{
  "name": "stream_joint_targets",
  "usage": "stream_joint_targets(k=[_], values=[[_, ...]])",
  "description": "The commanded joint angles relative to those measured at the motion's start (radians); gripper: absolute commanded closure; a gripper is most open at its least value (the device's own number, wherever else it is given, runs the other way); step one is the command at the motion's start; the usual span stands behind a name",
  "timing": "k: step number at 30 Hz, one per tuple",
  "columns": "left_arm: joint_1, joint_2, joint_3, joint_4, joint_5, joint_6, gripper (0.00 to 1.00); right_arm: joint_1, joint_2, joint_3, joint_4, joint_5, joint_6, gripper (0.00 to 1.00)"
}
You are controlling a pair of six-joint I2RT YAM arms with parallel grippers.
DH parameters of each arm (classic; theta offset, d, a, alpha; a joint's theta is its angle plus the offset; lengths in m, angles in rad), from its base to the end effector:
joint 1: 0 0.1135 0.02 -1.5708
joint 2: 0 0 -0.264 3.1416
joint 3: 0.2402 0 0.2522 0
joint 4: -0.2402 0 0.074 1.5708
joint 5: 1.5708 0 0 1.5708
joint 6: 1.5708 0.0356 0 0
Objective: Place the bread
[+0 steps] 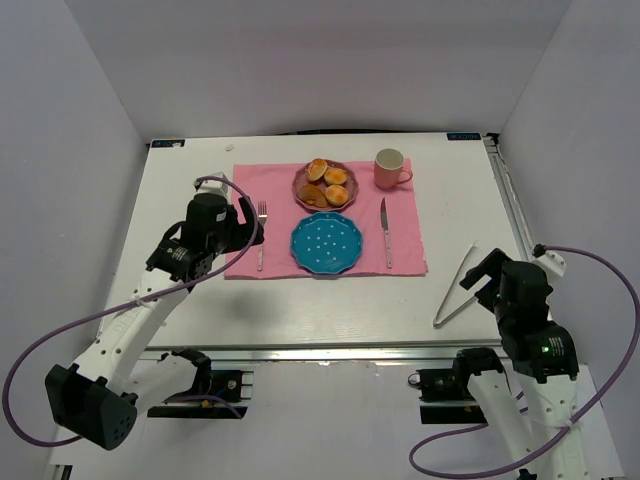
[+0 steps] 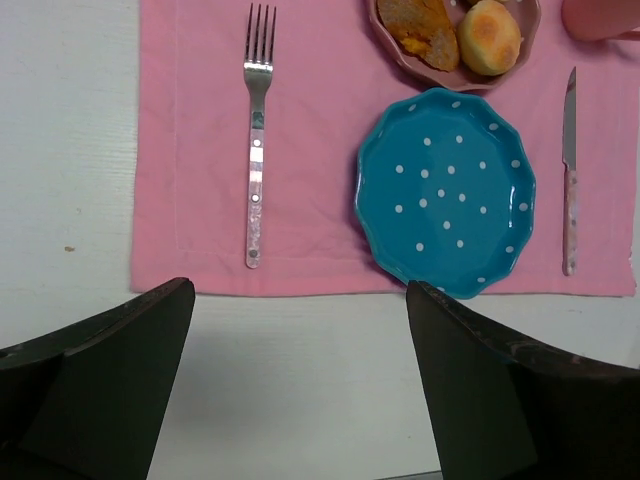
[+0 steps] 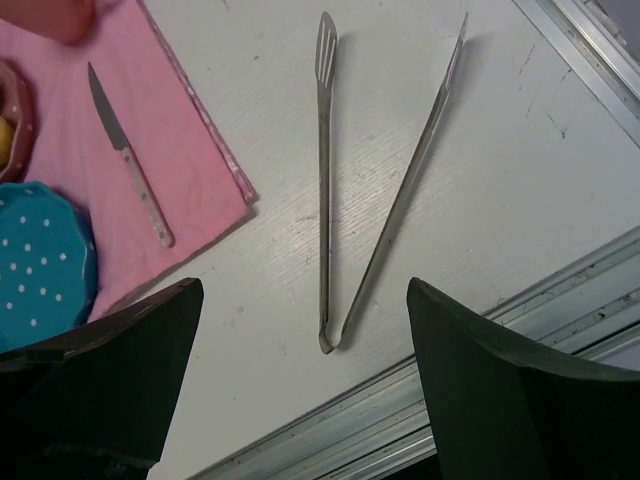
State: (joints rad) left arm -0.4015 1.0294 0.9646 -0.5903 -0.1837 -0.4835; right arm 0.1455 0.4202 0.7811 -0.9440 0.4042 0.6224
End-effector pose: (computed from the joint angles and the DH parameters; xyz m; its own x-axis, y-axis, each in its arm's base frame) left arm 0.2039 -0.0795 0.3173 -0.6131 -0.2362 -0.7538 -0.0386 0.9621 -0.2701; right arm 0.0773 -0.0028 0.3051 -0.3310 0.4932 -0.8045 0.4732 0.8243 0.3107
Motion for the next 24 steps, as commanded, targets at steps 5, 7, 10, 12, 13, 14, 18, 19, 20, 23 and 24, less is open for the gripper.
stream_joint_targets(k=[5,7,10,12,13,14,18,19,20,23,24], values=[[0.000,-0.034,-0.036,-0.002,-0.005,0.016,0.02,0.000,-0.014,0.008,0.075,-0.046,-0.004,0.11],[0.000,-0.038,-0.049,0.000,-0.003,0.019,0.02,0.000,0.002,-0.023,0.074,-0.065,0.063,0.11],[0.000,-0.054,-0.064,0.004,0.006,0.019,0.02,-0.001,0.078,-0.059,0.067,-0.058,0.118,0.11],[0.000,-0.064,-0.078,0.013,0.007,0.019,0.02,0.000,0.150,-0.068,0.044,0.002,0.151,0.11],[0.000,-0.069,-0.079,0.014,0.007,0.017,0.02,-0.001,0.175,-0.060,0.027,0.016,0.189,0.11],[0.000,-0.071,-0.082,0.014,0.010,0.020,0.02,-0.001,0.199,-0.049,0.011,0.036,0.200,0.11],[0.000,-0.068,-0.107,0.041,0.032,0.019,0.02,0.000,0.296,-0.077,0.054,0.045,0.217,0.11],[0.000,-0.065,-0.119,0.049,0.035,0.017,0.02,-0.001,0.310,-0.086,0.053,0.047,0.224,0.11],[0.000,-0.058,-0.122,0.058,0.041,0.014,0.02,0.000,0.336,-0.095,0.057,0.045,0.241,0.11],[0.001,-0.048,-0.138,0.075,0.058,0.013,0.02,-0.001,0.379,-0.137,0.085,0.054,0.255,0.11],[0.000,-0.046,-0.141,0.078,0.061,0.014,0.02,0.000,0.388,-0.146,0.103,0.056,0.255,0.11]])
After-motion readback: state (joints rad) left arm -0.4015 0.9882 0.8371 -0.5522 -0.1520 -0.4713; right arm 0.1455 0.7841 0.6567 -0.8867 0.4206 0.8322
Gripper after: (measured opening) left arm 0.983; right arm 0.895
